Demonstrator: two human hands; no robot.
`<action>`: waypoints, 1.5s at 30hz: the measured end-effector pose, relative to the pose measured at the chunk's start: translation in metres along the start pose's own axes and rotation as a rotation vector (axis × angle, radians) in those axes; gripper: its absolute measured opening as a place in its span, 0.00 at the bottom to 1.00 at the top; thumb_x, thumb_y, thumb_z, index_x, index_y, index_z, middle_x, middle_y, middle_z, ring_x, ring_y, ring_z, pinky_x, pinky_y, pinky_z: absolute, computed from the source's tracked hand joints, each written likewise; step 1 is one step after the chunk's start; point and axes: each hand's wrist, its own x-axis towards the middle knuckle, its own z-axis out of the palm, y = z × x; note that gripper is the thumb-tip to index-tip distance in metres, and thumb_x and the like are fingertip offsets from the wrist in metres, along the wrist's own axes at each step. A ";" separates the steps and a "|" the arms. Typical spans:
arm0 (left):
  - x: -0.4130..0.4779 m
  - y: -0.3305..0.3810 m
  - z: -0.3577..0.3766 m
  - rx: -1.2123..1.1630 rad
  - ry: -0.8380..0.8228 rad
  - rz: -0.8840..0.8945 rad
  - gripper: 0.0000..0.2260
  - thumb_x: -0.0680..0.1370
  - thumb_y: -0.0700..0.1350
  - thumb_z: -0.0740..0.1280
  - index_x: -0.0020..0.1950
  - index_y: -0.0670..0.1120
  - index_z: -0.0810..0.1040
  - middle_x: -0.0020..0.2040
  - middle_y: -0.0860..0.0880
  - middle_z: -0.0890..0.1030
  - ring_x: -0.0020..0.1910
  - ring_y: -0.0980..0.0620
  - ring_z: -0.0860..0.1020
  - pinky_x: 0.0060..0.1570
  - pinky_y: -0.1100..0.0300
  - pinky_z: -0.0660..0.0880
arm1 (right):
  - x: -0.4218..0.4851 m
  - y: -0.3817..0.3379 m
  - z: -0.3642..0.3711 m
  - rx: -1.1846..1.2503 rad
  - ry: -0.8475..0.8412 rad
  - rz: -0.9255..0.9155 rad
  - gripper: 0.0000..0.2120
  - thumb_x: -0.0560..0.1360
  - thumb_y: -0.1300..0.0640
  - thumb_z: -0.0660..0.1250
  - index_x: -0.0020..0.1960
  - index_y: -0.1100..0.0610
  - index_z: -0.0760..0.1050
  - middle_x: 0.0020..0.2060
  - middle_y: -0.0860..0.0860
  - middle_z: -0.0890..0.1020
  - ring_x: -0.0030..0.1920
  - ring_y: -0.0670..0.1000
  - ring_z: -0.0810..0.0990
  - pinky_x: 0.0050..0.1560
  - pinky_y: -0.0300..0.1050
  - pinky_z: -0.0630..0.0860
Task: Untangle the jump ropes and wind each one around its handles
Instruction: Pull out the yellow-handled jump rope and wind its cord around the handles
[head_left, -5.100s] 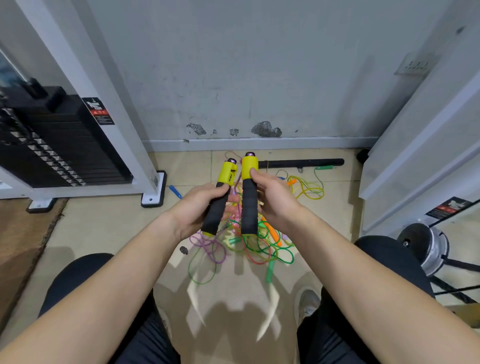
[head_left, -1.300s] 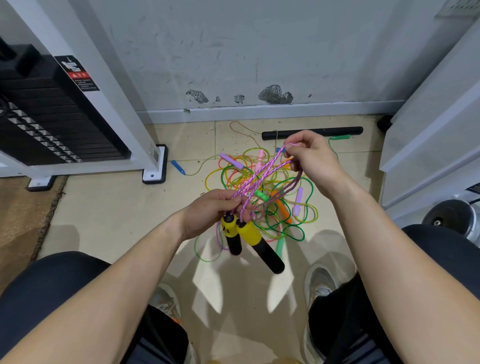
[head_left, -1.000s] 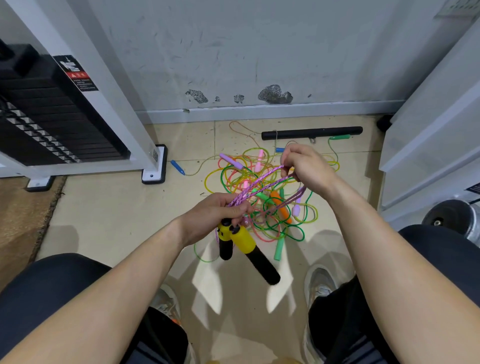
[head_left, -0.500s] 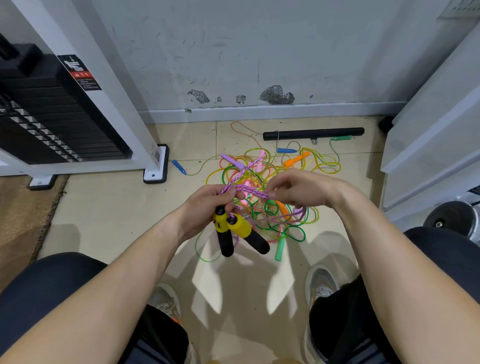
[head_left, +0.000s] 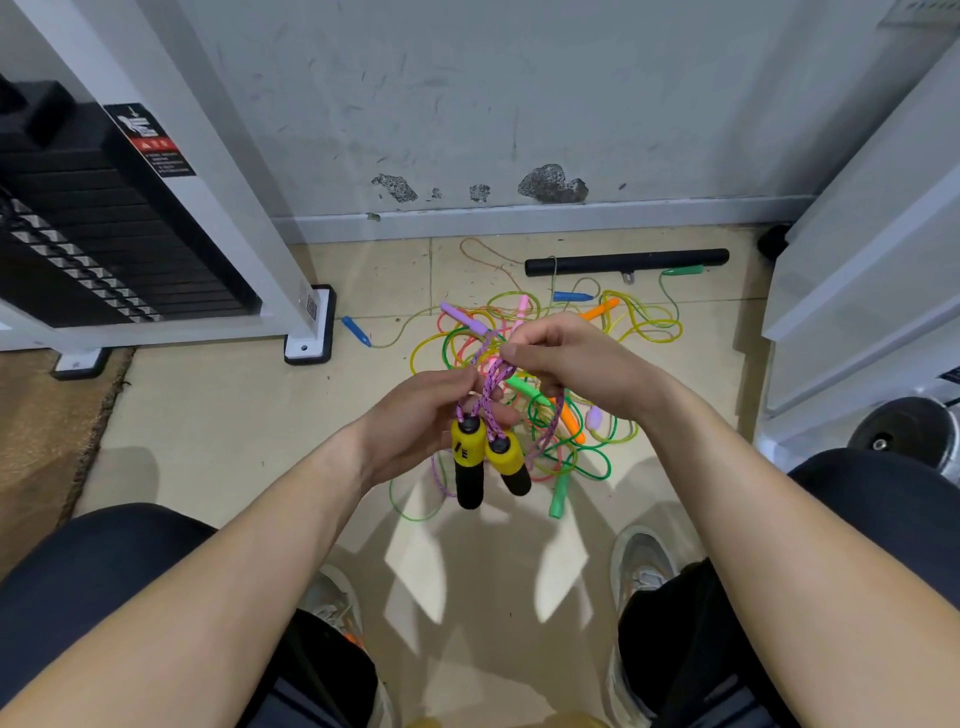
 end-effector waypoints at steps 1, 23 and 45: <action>0.002 0.000 -0.001 -0.001 0.034 -0.011 0.15 0.85 0.45 0.58 0.62 0.36 0.77 0.53 0.38 0.85 0.51 0.40 0.83 0.56 0.46 0.79 | -0.001 -0.002 0.000 0.022 -0.015 -0.017 0.23 0.82 0.58 0.64 0.28 0.48 0.74 0.28 0.47 0.64 0.30 0.48 0.61 0.33 0.45 0.61; 0.007 -0.004 0.008 0.251 -0.031 0.213 0.16 0.82 0.51 0.58 0.49 0.43 0.82 0.46 0.42 0.83 0.47 0.43 0.80 0.55 0.49 0.73 | 0.013 0.007 0.000 -0.124 0.250 -0.014 0.08 0.79 0.53 0.69 0.41 0.51 0.81 0.30 0.38 0.76 0.33 0.39 0.73 0.41 0.44 0.71; -0.001 0.002 0.011 -0.006 0.047 0.180 0.10 0.83 0.40 0.61 0.45 0.40 0.77 0.35 0.49 0.80 0.44 0.47 0.77 0.49 0.59 0.75 | 0.007 0.027 0.013 -0.339 0.419 0.092 0.15 0.76 0.42 0.71 0.41 0.53 0.75 0.31 0.46 0.75 0.34 0.47 0.73 0.37 0.45 0.71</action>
